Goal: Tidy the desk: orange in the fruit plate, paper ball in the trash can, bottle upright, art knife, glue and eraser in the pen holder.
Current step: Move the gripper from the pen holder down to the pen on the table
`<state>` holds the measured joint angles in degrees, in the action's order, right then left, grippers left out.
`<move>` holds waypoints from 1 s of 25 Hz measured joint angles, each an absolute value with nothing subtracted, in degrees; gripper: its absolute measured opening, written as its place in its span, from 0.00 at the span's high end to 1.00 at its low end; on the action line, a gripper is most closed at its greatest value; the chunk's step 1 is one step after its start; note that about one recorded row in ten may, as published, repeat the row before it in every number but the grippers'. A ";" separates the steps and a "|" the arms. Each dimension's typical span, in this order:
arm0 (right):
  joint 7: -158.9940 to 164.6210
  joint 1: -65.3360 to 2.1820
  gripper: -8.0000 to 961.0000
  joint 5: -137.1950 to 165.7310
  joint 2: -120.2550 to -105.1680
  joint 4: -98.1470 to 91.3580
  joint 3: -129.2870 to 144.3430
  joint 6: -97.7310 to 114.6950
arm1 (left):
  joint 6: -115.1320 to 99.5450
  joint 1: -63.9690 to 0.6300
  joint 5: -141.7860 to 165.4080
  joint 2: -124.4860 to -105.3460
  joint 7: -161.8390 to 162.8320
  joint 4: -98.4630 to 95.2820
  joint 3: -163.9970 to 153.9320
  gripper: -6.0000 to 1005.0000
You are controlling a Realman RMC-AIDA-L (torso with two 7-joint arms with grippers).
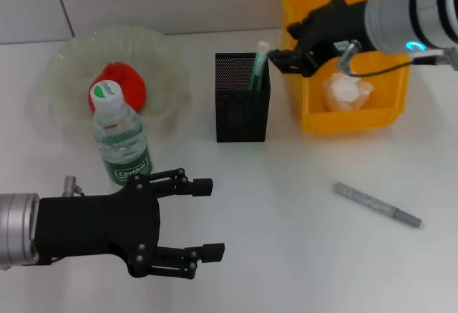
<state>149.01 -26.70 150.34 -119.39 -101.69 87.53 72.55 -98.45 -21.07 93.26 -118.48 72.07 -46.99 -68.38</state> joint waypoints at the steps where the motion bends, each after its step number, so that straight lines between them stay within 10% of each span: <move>1: 150.28 -26.75 0.52 151.45 -119.39 -102.58 87.49 74.37 | -98.45 -21.07 93.26 -118.48 72.07 -46.99 -68.38 0.14; 25: 157.33 -28.61 0.52 153.23 -119.27 -109.62 78.93 104.56 | -99.58 -19.72 93.25 -118.38 71.36 -47.44 -68.81 0.14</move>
<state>157.34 -28.61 153.23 -119.27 -109.62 78.93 104.56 -99.58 -19.72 93.25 -118.38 71.36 -47.44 -68.81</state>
